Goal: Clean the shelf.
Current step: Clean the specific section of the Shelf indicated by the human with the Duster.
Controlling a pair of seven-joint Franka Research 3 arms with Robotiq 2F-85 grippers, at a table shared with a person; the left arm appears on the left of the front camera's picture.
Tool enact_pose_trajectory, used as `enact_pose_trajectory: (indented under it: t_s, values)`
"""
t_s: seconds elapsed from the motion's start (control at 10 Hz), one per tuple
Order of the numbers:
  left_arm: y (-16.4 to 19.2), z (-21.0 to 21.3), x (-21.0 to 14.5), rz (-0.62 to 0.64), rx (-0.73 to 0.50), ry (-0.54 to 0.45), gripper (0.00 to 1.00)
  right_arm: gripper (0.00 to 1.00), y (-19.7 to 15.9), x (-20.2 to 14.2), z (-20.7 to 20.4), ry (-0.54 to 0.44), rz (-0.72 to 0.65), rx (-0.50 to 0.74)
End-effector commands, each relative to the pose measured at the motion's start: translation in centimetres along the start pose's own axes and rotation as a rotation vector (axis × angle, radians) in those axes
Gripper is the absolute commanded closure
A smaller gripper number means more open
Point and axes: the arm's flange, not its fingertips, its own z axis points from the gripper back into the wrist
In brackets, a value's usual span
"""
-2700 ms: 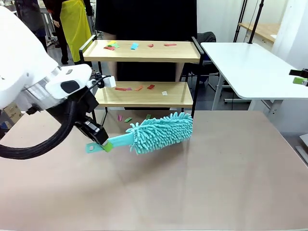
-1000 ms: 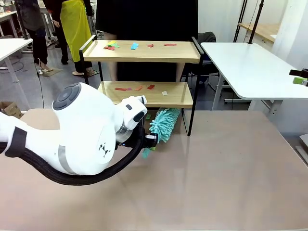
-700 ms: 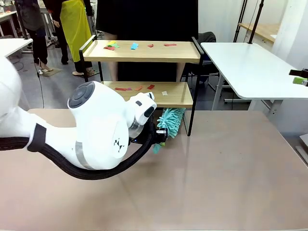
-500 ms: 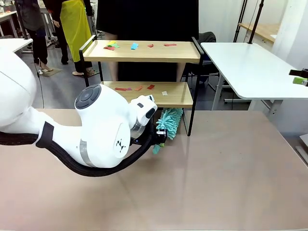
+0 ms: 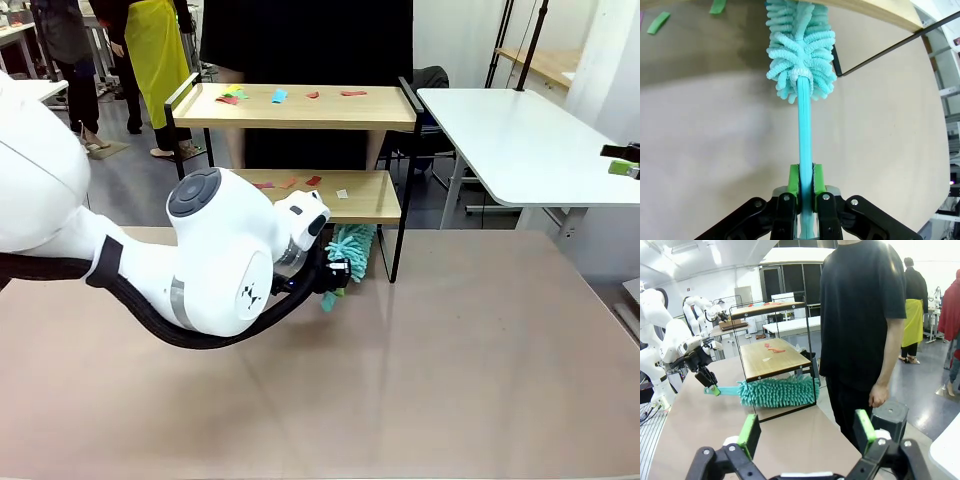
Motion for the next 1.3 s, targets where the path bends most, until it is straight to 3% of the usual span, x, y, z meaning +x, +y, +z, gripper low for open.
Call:
enact_pose_trajectory:
  t_s: [0.0,0.2,0.4,0.5,0.8,0.9,1.2]
  values:
    - [-6.1,-2.1,0.7,0.044,0.050,0.052,0.87,0.00,0.0,0.4,-0.2,-0.001,0.007,0.003]
    - [-6.4,-3.5,0.4,0.073,0.103,0.056,0.87,0.00,0.0,0.4,-0.2,-0.001,0.007,0.003]
    - [-7.2,-4.5,-0.4,0.025,0.086,0.099,0.87,0.00,0.0,0.4,-0.2,-0.001,0.007,0.003]
    - [-1.7,-3.7,0.2,0.041,0.059,0.064,0.87,0.00,0.0,0.4,-0.2,-0.001,0.007,0.003]
    - [-3.2,-4.5,0.0,0.033,0.066,0.077,0.87,0.00,0.0,0.4,-0.2,-0.001,0.007,0.003]
    - [-2.7,-4.2,0.0,-0.003,0.091,0.122,0.87,0.00,0.0,0.4,-0.2,-0.001,0.007,0.003]
    - [-1.8,-3.0,-0.1,0.025,0.199,0.127,0.87,0.00,0.0,0.4,-0.2,-0.001,0.007,0.003]
